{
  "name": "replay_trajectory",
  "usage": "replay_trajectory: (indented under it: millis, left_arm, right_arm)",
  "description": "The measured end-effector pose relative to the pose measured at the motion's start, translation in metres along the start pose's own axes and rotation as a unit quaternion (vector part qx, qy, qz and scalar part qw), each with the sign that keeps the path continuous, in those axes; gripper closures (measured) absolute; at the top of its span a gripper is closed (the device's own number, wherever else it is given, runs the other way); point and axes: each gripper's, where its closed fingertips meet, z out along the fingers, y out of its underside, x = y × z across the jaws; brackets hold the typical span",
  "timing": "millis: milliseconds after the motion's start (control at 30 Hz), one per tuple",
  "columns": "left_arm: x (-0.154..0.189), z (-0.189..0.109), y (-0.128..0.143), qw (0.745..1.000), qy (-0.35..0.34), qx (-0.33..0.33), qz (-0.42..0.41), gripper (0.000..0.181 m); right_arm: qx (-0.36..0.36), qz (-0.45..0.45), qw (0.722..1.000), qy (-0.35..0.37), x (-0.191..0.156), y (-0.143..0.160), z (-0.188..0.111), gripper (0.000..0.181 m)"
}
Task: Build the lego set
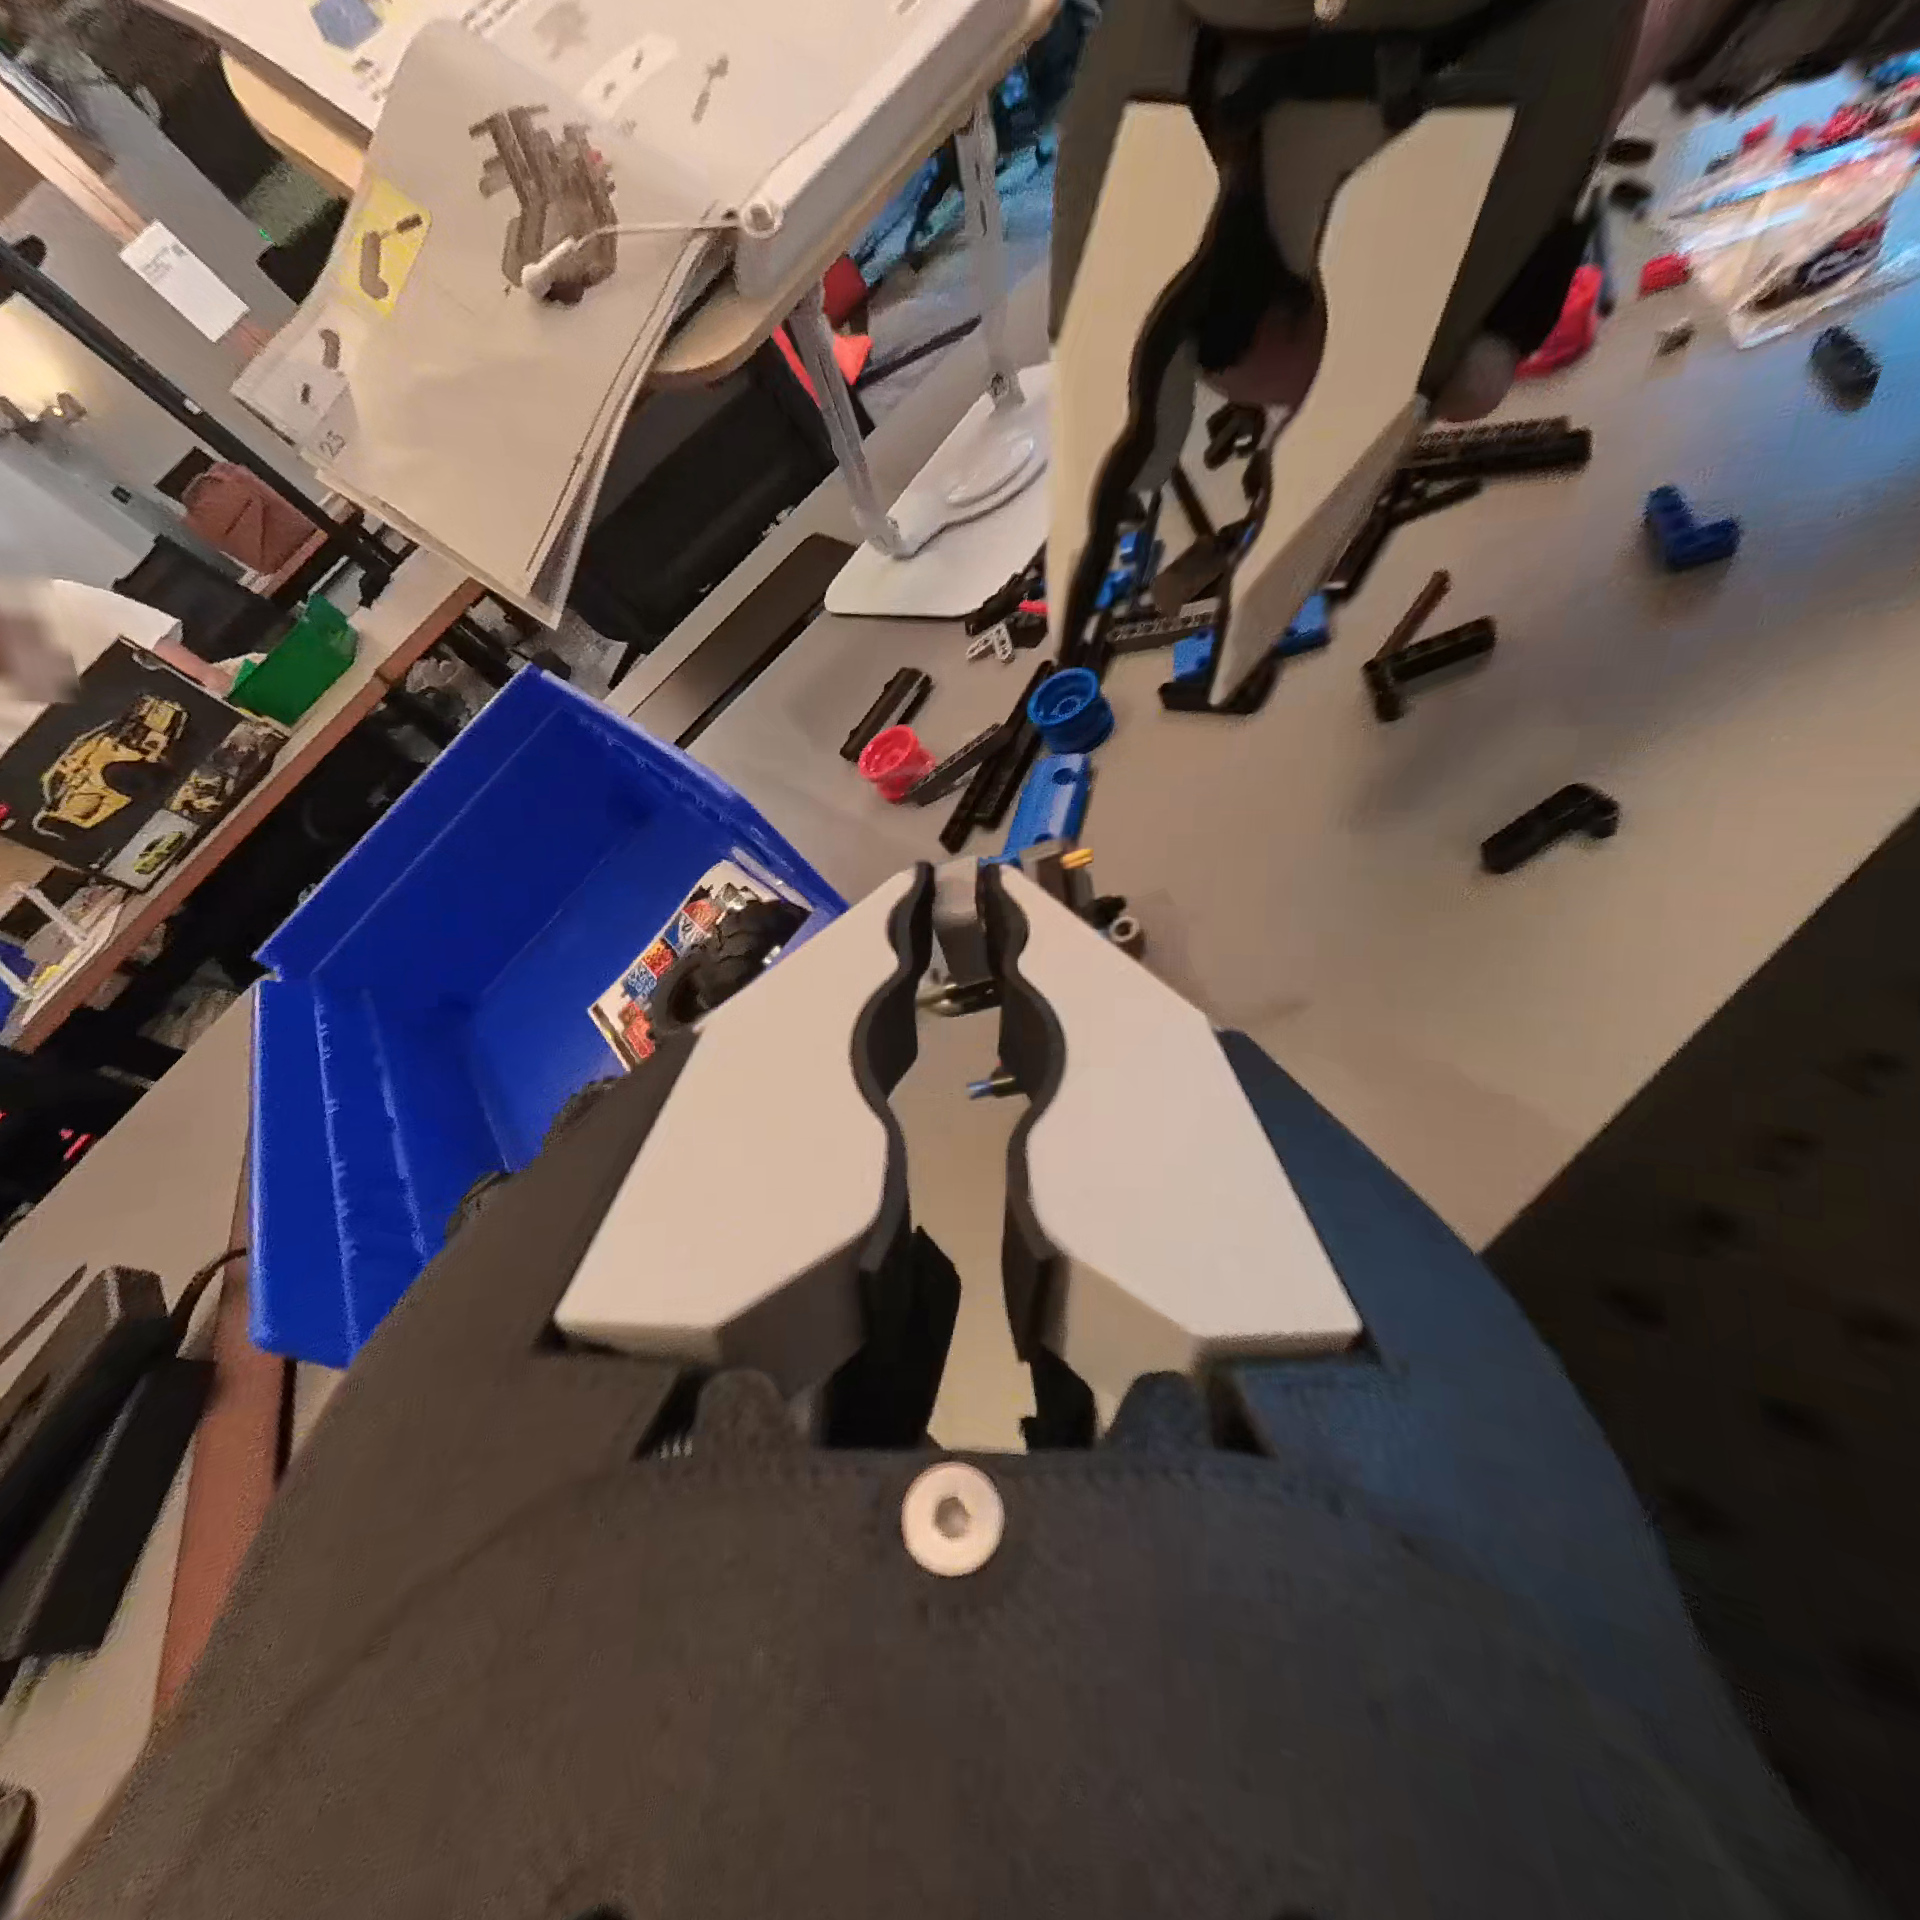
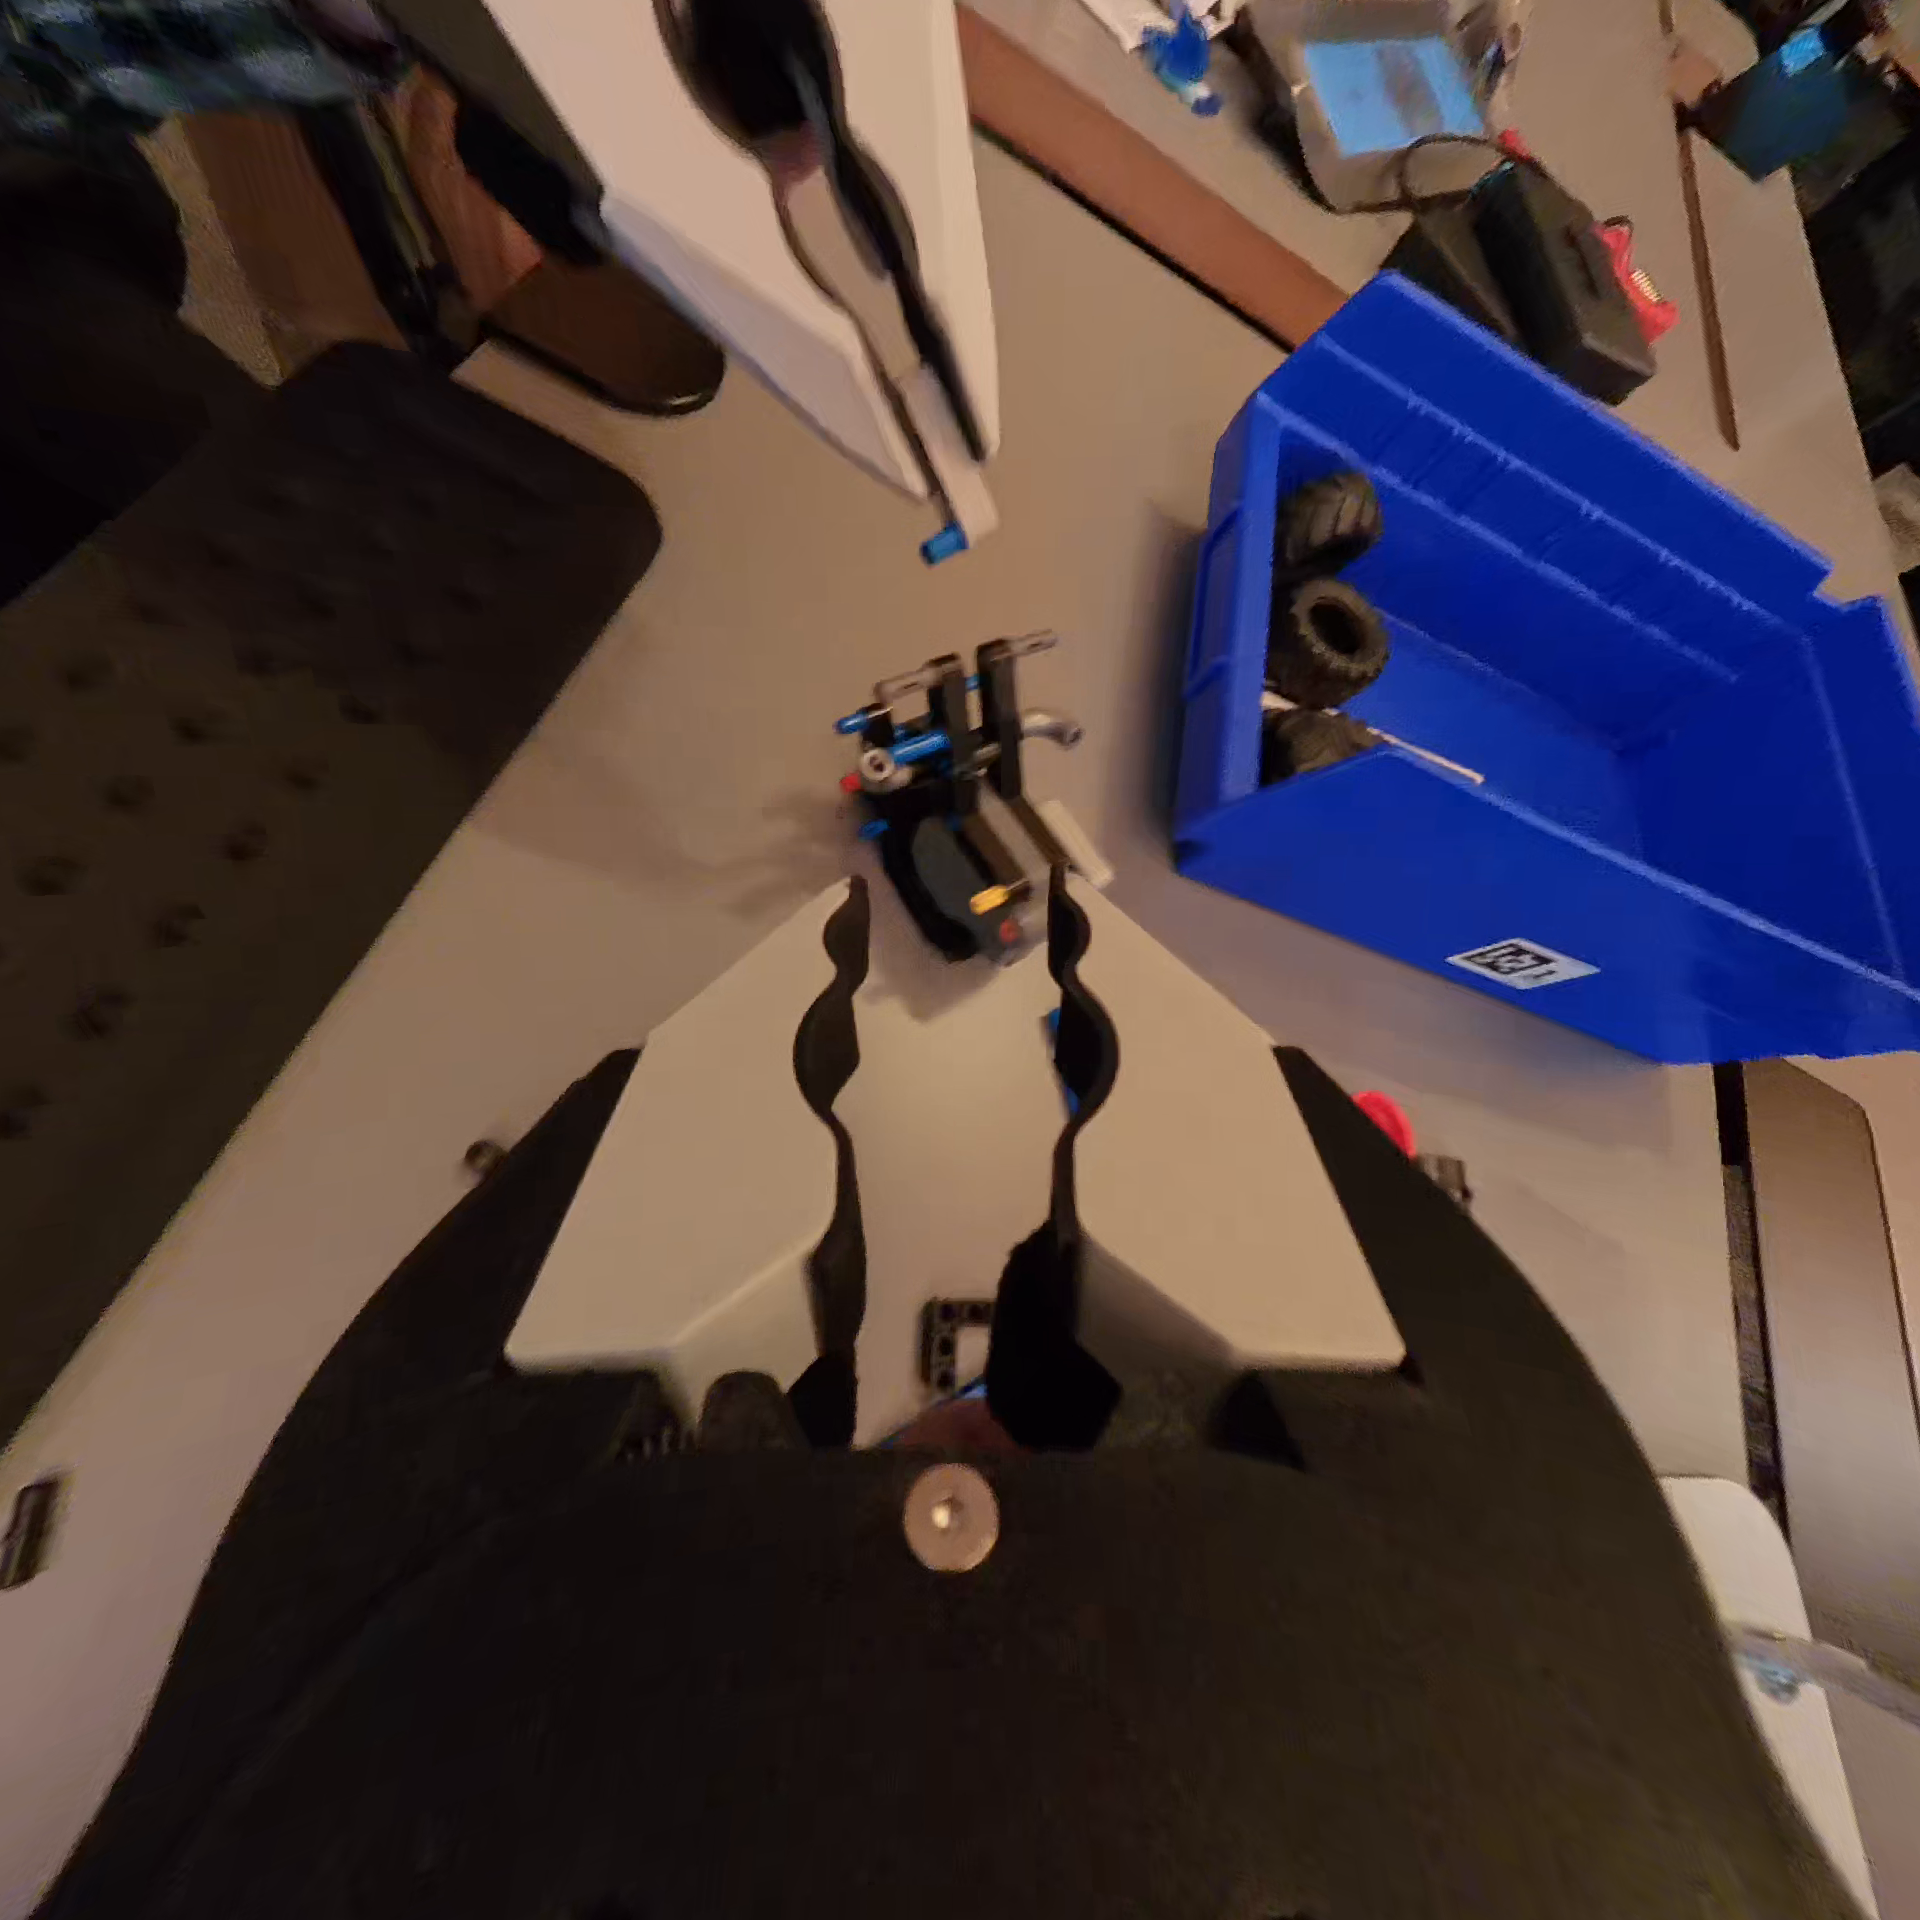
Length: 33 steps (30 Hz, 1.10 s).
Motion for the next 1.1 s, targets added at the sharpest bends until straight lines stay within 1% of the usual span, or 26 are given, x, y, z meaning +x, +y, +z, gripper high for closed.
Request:
replay_trajectory:
  millis: [67, 167, 233, 367, 433, 533, 633, 733, 900, 967, 1100]
  left_arm:
    - [-0.006, 0.008, 0.001, 1.0, -0.001, -0.004, 0.012, 0.174]
    - [-0.009, 0.018, -0.002, 1.0, 0.011, -0.002, 0.024, 0.173]
    - [-0.01, 0.024, -0.005, 0.999, 0.013, -0.002, 0.037, 0.174]
    - [-0.003, 0.037, -0.011, 0.998, 0.045, 0.009, 0.05, 0.173]
    - [0.0, 0.038, -0.013, 0.997, 0.061, 0.014, 0.046, 0.173]
    - [0.006, 0.04, -0.021, 0.995, 0.082, 0.035, 0.035, 0.173]
    - [0.012, 0.039, -0.03, 0.992, 0.109, 0.063, 0.017, 0.174]
    - [0.014, 0.037, -0.041, 0.986, 0.138, 0.094, -0.015, 0.174]
    - [0.013, 0.037, -0.048, 0.975, 0.176, 0.116, -0.065, 0.174]
    - [0.011, 0.037, -0.051, 0.972, 0.182, 0.129, -0.076, 0.174]
    - [0.009, 0.037, -0.056, 0.969, 0.184, 0.141, -0.089, 0.171]
  right_arm:
    - [0.001, 0.0, 1.0, 0.008, 0.012, -0.003, 0.003, 0.147]
    - [0.015, 0.002, 1.0, 0.005, 0.022, -0.01, 0.005, 0.147]
    - [0.02, 0.0, 1.0, -0.001, 0.021, -0.013, 0.005, 0.148]
    - [0.032, 0.002, 0.999, -0.007, 0.018, -0.017, 0.006, 0.147]
    - [0.04, 0.011, 0.999, -0.012, 0.017, -0.02, 0.006, 0.145]
    - [0.05, 0.018, 0.999, -0.012, 0.016, -0.022, 0.004, 0.147]
    - [0.062, 0.025, 0.998, -0.02, 0.013, -0.025, 0.002, 0.154]
    - [0.077, 0.04, 0.996, -0.026, 0.011, -0.028, 0.001, 0.166]
    - [0.097, 0.072, 0.992, -0.025, 0.013, -0.032, -0.008, 0.166]
    - [0.101, 0.089, 0.991, -0.019, 0.015, -0.035, -0.012, 0.166]
    - [0.101, 0.09, 0.991, 0.01, 0.018, -0.041, -0.02, 0.166]
